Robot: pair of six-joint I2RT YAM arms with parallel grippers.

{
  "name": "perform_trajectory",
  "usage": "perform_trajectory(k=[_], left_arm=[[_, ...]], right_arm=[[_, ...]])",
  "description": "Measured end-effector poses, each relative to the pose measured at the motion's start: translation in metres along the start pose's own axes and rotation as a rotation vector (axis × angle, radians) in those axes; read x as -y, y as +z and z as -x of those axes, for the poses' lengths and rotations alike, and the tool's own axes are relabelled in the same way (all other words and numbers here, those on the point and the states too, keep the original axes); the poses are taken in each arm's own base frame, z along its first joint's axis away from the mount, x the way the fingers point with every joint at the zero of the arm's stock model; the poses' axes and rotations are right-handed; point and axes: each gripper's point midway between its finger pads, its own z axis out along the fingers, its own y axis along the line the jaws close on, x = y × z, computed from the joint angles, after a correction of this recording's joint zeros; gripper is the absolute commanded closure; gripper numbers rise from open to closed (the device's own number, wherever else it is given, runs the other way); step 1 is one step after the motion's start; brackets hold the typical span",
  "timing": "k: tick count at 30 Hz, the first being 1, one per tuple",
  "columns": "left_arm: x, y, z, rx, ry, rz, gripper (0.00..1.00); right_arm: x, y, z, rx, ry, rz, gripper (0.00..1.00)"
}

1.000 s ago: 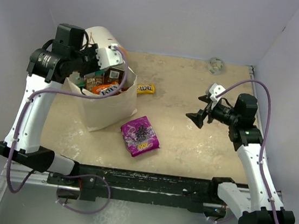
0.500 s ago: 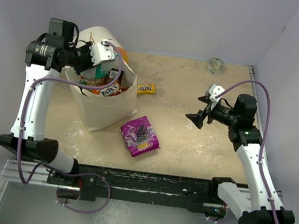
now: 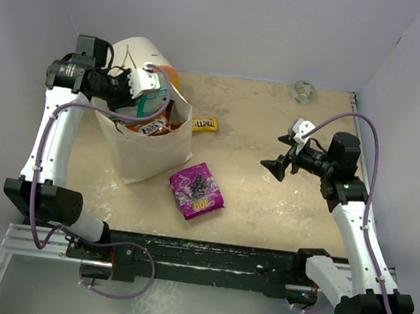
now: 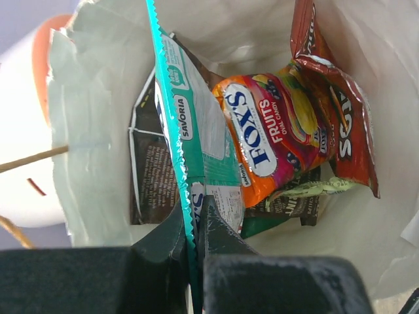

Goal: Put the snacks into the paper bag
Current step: Place the snack in the paper bag, then pick up the snack from the center of the board.

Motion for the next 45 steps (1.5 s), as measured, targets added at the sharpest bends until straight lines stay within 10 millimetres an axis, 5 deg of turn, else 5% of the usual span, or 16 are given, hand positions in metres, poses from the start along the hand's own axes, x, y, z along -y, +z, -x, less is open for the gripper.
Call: perform_trajectory(k=[13, 24, 35, 45], left_arm=[[0.011, 0.023, -0.024, -0.024, -0.043, -0.049, 0.82], [0.012, 0.003, -0.015, -0.015, -0.021, 0.006, 0.31], [-0.004, -0.036, 0.026, 0.127, -0.020, 0.192, 0.00], [-0.024, -0.045, 0.050, 0.287, -0.217, 0.340, 0.01]], right_arm=[[0.000, 0.000, 0.000, 0.000, -0.006, 0.000, 0.06], [0.000, 0.001, -0.004, -0.003, -0.006, 0.002, 0.05], [0.002, 0.003, -0.003, 0.003, -0.011, -0.001, 0.04], [0.009, 0.023, -0.014, -0.017, 0.062, 0.007, 0.06]])
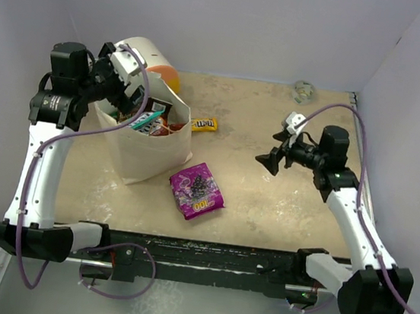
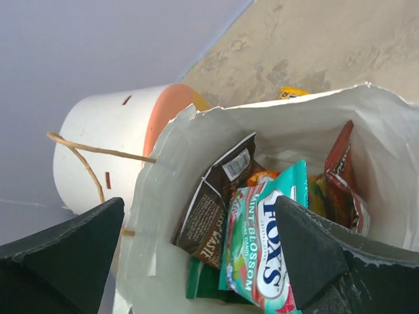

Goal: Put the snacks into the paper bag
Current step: Pick up the snack from the center of the board.

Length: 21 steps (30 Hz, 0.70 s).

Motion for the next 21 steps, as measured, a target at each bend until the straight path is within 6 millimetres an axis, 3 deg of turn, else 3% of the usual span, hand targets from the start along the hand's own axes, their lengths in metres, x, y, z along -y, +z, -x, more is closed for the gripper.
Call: perform_trajectory(k=[5, 10, 16, 21], left_arm=[[-0.004, 0.002, 0.001, 0.030, -0.117, 0.057, 0.01], [-0.011, -0.008, 0.017, 0.085, -0.159, 0.118, 0.01], [-0.014, -0.026, 0.040, 0.162, -0.159, 0.163, 0.01], [-0.014, -0.032, 0.049, 0.197, -0.165, 0.171, 0.01]], right_arm=[[-0.008, 0.039, -0.014, -0.071, 0.022, 0.047, 0.06], [-0.003, 0.081, -0.015, -0.099, 0.005, 0.068, 0.10], [0.035, 0.142, -0.021, -0.122, 0.065, 0.034, 0.19], [0.056, 0.189, -0.048, -0.170, 0.212, 0.013, 0.27]])
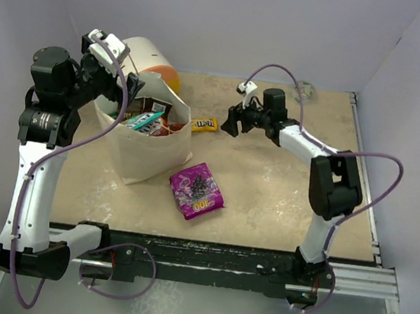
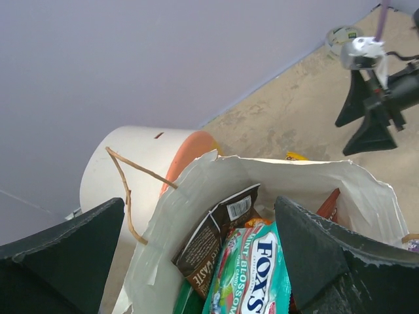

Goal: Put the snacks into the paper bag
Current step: Pick up the snack from the center of the board.

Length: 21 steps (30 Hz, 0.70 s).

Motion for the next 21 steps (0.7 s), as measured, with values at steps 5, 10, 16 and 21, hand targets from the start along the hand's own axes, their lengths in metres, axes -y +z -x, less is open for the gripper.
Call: perform_trajectory(k=[5, 10, 16, 21], left_arm=[[0.001, 0.001, 0.000, -0.001, -0.020, -0.004, 0.01], [0.001, 0.001, 0.000, -0.001, -0.030, -0.004, 0.01], [0.002, 0.002, 0.001, 0.001, -0.043, -0.008, 0.01], [0.002, 0.003, 0.001, 0.001, -0.045, -0.012, 0.01]], right_arm=[[0.019, 0.037, -0.012, -0.034, 0.128, -0.020, 0.31], [0.032, 0.064, -0.011, -0.038, 0.216, -0.019, 0.33], [0.038, 0.087, -0.025, -0.061, 0.301, -0.002, 0.36], [0.034, 0.097, -0.045, -0.099, 0.365, 0.025, 0.39]])
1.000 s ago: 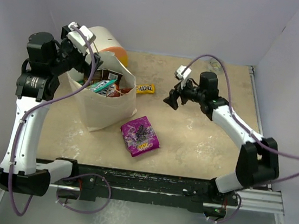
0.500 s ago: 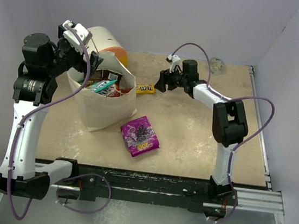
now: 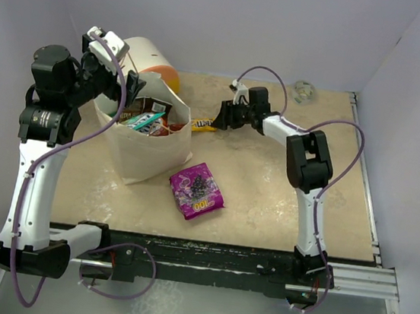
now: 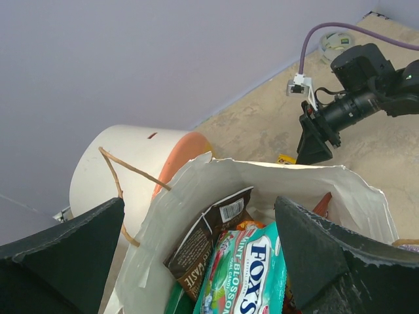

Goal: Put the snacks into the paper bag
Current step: Pick up the snack from the center of the board.

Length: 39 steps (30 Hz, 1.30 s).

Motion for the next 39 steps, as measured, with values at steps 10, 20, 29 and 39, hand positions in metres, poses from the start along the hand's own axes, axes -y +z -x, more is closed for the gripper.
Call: perform_trajectory(k=[10, 20, 29, 39], left_arm=[[0.000, 0.000, 0.000, 0.001, 0.000, -0.001, 0.01], [0.001, 0.000, 0.000, 0.002, 0.000, -0.005, 0.01], [0.004, -0.001, 0.003, 0.011, 0.002, -0.020, 0.01], [0.012, -0.006, 0.010, 0.036, 0.010, -0.054, 0.01]], right_arm=[[-0.005, 0.013, -0.018, -0.040, 0.086, 0.057, 0.49], [-0.005, 0.021, -0.018, -0.036, 0.139, 0.078, 0.68], [-0.010, 0.018, -0.018, -0.046, 0.163, 0.111, 0.99], [-0.018, -0.059, 0.053, 0.093, 0.079, 0.087, 1.00]])
